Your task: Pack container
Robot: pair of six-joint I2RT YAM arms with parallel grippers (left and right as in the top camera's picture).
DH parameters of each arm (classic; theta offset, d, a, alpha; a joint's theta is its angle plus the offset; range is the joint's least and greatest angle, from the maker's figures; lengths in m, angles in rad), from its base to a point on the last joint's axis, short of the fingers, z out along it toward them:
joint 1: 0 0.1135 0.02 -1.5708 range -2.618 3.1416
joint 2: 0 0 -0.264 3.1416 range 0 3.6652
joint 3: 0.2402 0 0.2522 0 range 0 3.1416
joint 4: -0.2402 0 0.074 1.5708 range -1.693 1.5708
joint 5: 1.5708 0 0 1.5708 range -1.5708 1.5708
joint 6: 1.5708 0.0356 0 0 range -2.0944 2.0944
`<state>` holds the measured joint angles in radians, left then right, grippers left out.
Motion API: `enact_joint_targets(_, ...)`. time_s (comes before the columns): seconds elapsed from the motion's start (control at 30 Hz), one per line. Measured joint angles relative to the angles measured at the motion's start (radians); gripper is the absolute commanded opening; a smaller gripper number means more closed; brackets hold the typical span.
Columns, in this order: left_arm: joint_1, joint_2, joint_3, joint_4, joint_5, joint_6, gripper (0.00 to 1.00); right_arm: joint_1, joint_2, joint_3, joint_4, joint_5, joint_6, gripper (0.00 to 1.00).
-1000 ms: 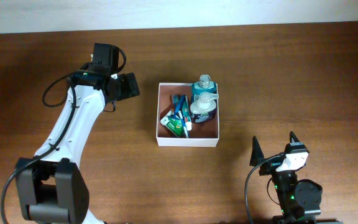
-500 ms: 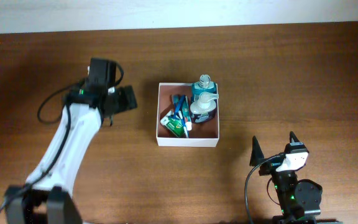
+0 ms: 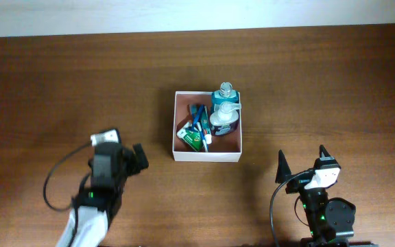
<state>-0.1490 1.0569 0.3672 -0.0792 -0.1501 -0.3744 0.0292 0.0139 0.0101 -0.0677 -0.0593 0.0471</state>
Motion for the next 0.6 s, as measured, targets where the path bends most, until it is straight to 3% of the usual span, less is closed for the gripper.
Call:
enact_joint_targets(0.27, 0.0, -0.257, -0.303, 0.155, -0.005, 0.0, 1.0, 0.0, 0.0, 0.0, 0.0, 0.0, 0.001, 0.98)
enact_joint_targets(0.6, 0.0, -0.443, -0.358, 0.027, -0.043, 0.004, 1.0, 0.0, 0.0, 0.0, 0.0, 0.0, 0.0, 0.99)
